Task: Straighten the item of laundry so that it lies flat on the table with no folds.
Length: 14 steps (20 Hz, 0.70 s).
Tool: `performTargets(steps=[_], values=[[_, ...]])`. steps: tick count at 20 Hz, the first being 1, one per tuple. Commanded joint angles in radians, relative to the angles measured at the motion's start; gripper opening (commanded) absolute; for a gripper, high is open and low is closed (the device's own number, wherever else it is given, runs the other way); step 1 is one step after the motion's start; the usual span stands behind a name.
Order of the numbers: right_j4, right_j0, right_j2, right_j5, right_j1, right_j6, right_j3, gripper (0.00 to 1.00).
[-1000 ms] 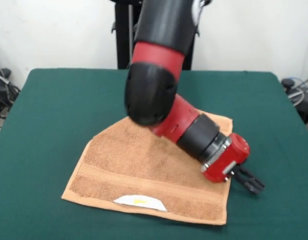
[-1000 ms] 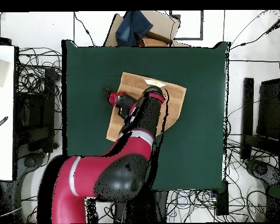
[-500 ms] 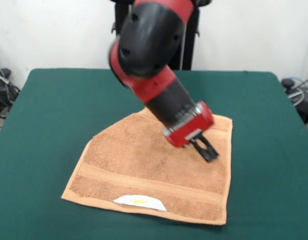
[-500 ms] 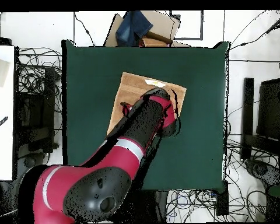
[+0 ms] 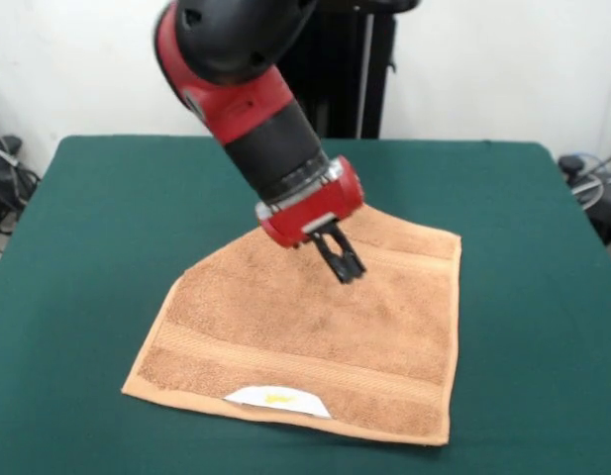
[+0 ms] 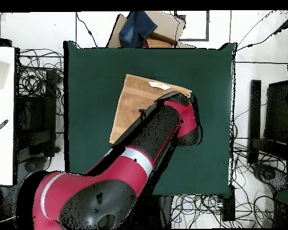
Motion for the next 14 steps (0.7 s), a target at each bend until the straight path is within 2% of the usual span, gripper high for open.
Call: performTargets(steps=[1,2,5,14], values=[[-0.106,-0.010,0.000,0.001,0.041,0.361,0.061,0.00],[-0.125,-0.003,-0.016,0.002,0.050,0.370,0.061,0.00],[-0.099,-0.024,-0.004,-0.008,0.008,0.308,0.082,0.00],[-0.066,-0.098,0.088,-0.083,-0.004,0.239,0.076,0.00]])
